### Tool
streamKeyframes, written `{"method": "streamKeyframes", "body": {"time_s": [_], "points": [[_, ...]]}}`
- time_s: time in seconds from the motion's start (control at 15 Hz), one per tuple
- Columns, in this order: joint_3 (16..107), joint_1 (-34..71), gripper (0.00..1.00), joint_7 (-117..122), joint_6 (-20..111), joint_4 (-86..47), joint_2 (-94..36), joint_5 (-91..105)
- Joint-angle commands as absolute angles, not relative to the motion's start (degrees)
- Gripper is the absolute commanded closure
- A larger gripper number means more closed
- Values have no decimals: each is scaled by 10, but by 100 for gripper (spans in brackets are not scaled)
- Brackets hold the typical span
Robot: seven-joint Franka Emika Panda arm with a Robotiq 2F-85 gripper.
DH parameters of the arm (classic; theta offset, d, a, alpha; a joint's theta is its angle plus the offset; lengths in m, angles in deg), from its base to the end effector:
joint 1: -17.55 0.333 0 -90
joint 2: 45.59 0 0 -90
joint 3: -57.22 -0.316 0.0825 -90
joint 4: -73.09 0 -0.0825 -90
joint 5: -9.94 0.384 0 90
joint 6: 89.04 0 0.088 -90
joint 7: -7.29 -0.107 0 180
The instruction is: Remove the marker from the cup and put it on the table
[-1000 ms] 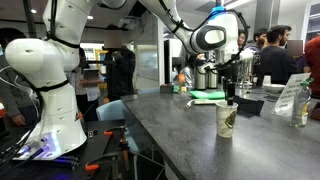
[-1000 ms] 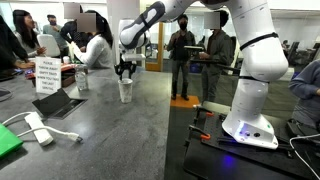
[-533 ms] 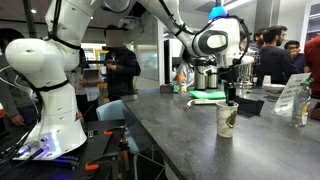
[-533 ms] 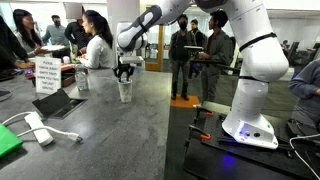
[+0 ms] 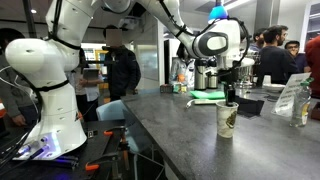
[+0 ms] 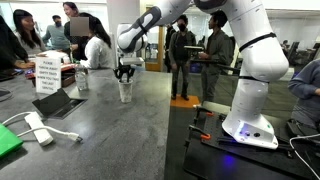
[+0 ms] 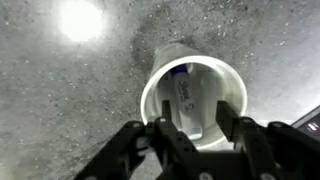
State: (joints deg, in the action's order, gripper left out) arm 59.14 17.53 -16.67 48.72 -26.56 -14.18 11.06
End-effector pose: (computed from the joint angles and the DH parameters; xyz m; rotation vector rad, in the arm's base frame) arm 0.6784 -0.0205 0.2738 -3.0351 0.7103 -0.1806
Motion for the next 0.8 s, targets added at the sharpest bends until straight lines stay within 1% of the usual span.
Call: {"method": "streamKeyframes", "body": {"time_s": [0.0, 0.13, 0.2, 0.33, 0.47, 0.73], "points": [[601, 183, 46, -152, 499, -275, -142, 121], [602, 183, 51, -142, 506, -281, -144, 116], [601, 183, 50, -134, 511, -287, -146, 115], [600, 183, 56, -119, 517, -294, -146, 112], [600, 183, 59, -107, 528, -302, -145, 111], [603, 189, 59, -92, 559, -317, -143, 101]]}}
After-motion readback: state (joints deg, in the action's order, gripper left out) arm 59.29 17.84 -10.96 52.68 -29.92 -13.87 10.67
